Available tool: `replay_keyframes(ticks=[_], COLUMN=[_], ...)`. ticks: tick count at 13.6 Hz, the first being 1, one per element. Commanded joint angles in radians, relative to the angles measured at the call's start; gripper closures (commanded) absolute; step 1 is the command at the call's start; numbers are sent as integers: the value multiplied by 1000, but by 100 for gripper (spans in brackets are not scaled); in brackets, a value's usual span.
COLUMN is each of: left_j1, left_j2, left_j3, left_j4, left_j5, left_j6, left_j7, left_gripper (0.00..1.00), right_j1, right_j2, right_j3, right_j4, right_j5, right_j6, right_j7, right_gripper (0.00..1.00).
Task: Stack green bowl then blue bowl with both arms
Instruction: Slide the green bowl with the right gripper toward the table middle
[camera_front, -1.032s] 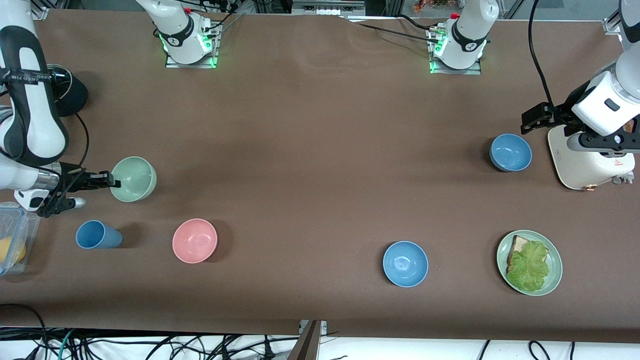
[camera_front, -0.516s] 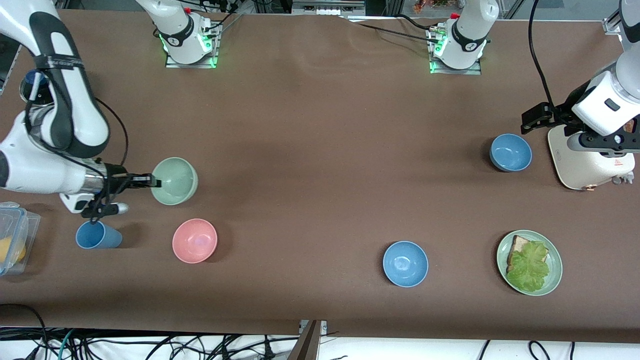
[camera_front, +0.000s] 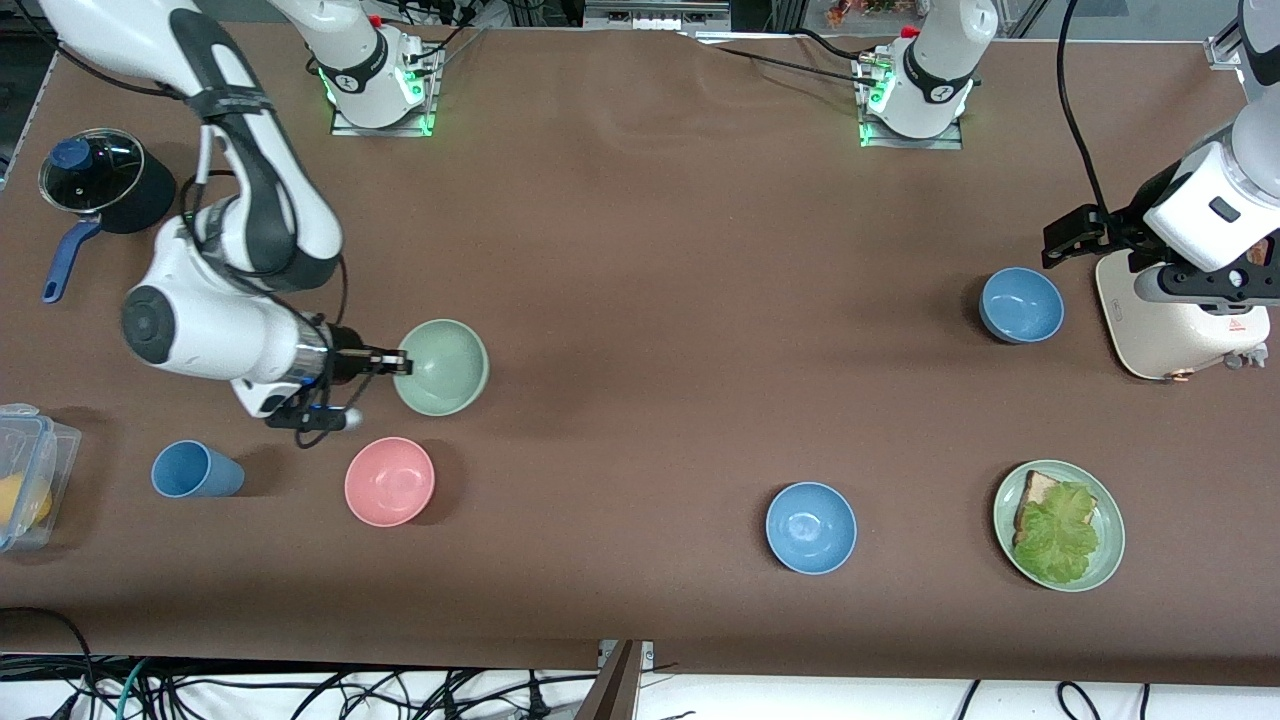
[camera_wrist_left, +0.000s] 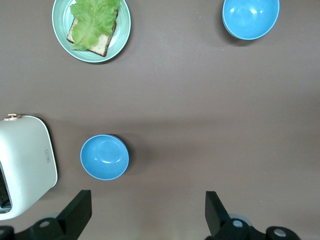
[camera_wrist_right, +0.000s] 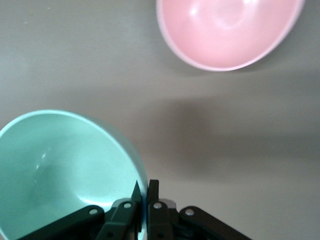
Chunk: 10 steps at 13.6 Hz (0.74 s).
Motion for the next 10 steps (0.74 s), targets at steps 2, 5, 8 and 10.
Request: replay_keyframes(ticks=[2,5,8,10], left_j1=[2,2,2,2], left_j2=[7,7,7,5], left_j3=[-4,-4,-3,-4], left_j4=[24,24,24,24], left_j5=[23,23,23,23], left_j6=[-20,-20,-20,-20], left_j7=[-7,-7,-7,-7], left_gripper=[0,0,0,0], right_j1=[158,269,364,433], right_j2=[-9,26,58,94], right_j3=[-8,-8,-8,-10], right_j4=[-21,-19,-15,-10], right_j5=[-11,-28,-28,-29], right_j6=[88,152,204,263], right_j7=[219,340,447,512], right_gripper=[100,100,100,100])
